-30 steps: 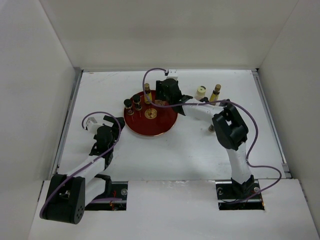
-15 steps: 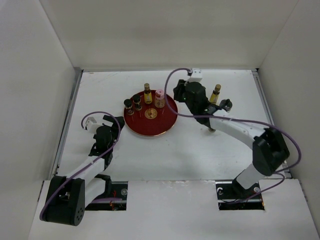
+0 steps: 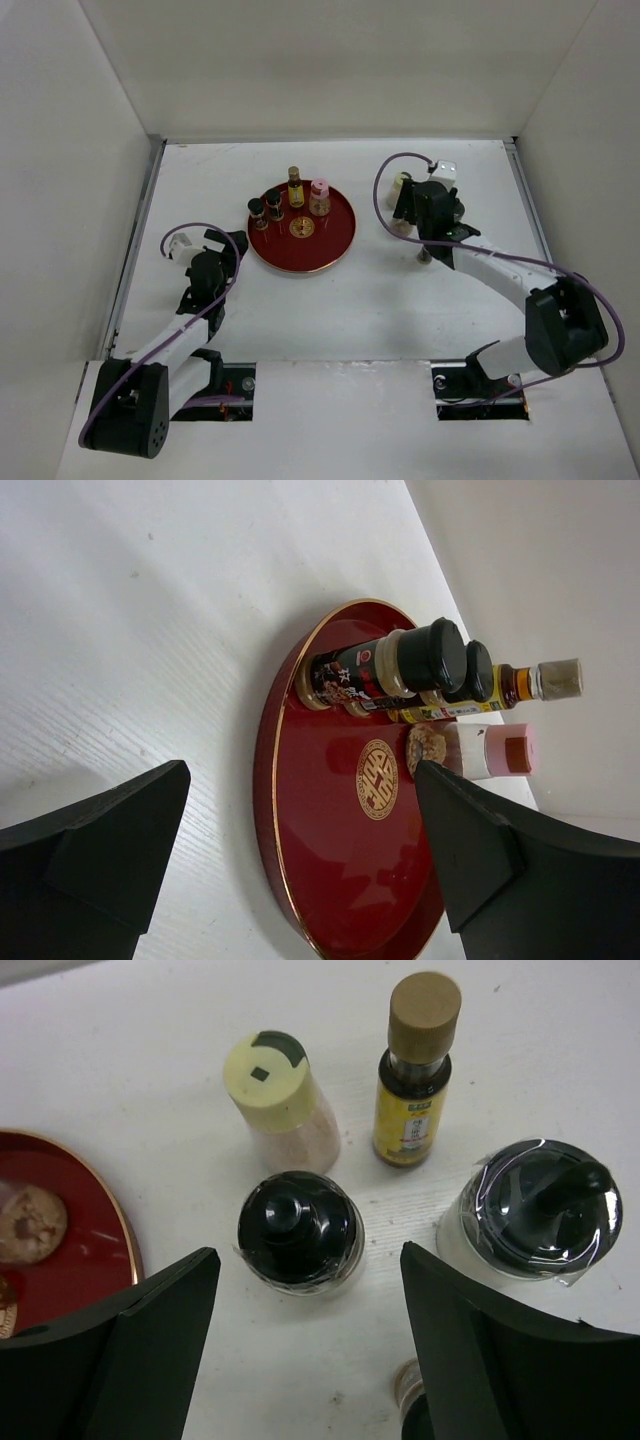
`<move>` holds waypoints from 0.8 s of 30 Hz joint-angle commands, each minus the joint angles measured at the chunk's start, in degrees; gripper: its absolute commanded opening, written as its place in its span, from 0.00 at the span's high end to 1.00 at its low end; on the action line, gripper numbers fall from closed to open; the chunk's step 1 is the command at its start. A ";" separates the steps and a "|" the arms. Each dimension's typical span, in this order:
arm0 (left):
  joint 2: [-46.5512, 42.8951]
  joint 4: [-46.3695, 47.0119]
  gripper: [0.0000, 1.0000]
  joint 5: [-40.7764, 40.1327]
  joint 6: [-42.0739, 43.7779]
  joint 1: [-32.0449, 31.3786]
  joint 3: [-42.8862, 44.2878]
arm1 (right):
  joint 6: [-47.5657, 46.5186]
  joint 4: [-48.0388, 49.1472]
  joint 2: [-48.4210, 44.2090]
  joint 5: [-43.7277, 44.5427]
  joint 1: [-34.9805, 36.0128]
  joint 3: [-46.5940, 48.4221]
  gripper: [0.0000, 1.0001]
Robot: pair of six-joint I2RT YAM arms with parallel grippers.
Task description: Organize the condiment bottles
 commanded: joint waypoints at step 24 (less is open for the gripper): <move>-0.09 2.64 0.00 -0.90 0.92 -0.65 0.22 | -1.28 -1.22 10.75 -0.83 -1.31 9.42 0.43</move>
